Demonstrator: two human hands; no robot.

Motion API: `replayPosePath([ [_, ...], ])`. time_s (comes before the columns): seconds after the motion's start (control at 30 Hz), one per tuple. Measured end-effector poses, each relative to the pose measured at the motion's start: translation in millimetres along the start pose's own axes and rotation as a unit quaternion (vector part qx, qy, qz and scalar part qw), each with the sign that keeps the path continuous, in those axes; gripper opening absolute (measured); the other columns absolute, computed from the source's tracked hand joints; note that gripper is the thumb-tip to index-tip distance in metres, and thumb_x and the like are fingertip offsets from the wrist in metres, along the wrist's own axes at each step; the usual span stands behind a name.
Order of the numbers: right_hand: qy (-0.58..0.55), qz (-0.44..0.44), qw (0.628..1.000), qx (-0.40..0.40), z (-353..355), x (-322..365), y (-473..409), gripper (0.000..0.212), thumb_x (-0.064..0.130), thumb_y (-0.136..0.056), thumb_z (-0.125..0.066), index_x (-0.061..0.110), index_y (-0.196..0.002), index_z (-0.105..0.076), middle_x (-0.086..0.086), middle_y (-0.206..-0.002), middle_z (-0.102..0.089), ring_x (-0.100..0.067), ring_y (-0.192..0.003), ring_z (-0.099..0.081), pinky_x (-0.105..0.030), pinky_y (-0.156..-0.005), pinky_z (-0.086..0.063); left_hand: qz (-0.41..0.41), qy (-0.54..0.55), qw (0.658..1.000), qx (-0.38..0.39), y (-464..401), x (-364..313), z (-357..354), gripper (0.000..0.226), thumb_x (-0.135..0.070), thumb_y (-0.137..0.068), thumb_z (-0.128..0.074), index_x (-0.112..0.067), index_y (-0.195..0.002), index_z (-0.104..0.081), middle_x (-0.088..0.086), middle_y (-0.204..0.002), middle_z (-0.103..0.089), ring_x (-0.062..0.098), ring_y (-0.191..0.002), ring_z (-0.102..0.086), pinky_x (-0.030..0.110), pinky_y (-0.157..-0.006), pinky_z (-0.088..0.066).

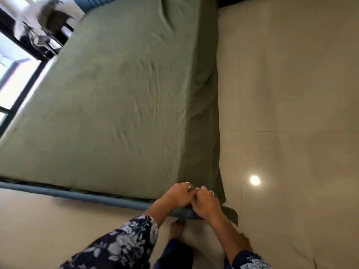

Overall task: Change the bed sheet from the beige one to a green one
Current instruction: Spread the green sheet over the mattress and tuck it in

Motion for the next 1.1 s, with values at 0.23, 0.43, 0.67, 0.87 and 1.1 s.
replayPosePath([
  [0.23,0.042,0.123,0.991,-0.041,88,46,41,0.031,0.02,-0.094,-0.039,0.011,-0.116,-0.058,-0.012,-0.119,-0.053,-0.034,-0.111,-0.053,-0.042,-0.09,-0.045,0.012,-0.056,0.997,-0.057,66,-32,65,0.042,-0.032,-0.101,-0.031,-0.005,-0.124,-0.054,0.016,-0.128,-0.056,0.03,-0.119,-0.052,0.037,-0.101,-0.039],
  [0.43,0.186,0.207,0.959,-0.052,164,106,52,0.031,0.027,-0.095,-0.047,0.01,-0.118,-0.061,-0.014,-0.116,-0.057,-0.035,-0.108,-0.058,-0.042,-0.088,-0.048,0.014,-0.065,0.986,-0.156,122,-37,142,0.052,-0.041,-0.098,-0.039,-0.016,-0.143,-0.041,0.009,-0.145,-0.045,0.026,-0.133,-0.041,0.041,-0.11,-0.033],
  [0.67,0.339,0.314,0.886,-0.048,275,204,76,0.037,-0.006,-0.085,-0.047,0.008,-0.117,-0.06,-0.015,-0.122,-0.054,-0.031,-0.114,-0.054,-0.036,-0.095,-0.044,0.039,-0.099,0.935,-0.338,215,-29,234,0.049,-0.033,-0.104,-0.02,-0.016,-0.148,-0.032,0.012,-0.147,-0.041,0.025,-0.136,-0.038,0.04,-0.11,-0.031],
  [0.87,0.447,0.423,0.781,-0.11,362,269,125,0.043,-0.016,-0.083,-0.037,0.002,-0.114,-0.062,-0.019,-0.129,-0.049,-0.032,-0.128,-0.04,-0.03,-0.106,-0.029,0.029,-0.097,0.905,-0.413,262,-22,289,0.051,-0.029,-0.104,-0.015,-0.009,-0.151,-0.021,0.007,-0.154,-0.031,0.017,-0.146,-0.016,0.036,-0.116,-0.021],
  [1.1,0.459,0.406,0.765,-0.198,424,312,151,0.035,0.004,-0.085,-0.054,0.006,-0.12,-0.061,-0.019,-0.129,-0.052,-0.034,-0.127,-0.04,-0.038,-0.106,-0.031,-0.016,-0.091,0.896,-0.434,269,-48,337,0.042,-0.036,-0.103,-0.027,-0.027,-0.137,-0.048,-0.003,-0.142,-0.048,0.011,-0.132,-0.042,0.029,-0.109,-0.032],
])
Point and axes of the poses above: each hand's wrist, its own y-axis away from the middle knuckle, its own z-axis out of the back of the hand, x = y × z, the point moved 6 cm from there along -y, towards the middle knuckle
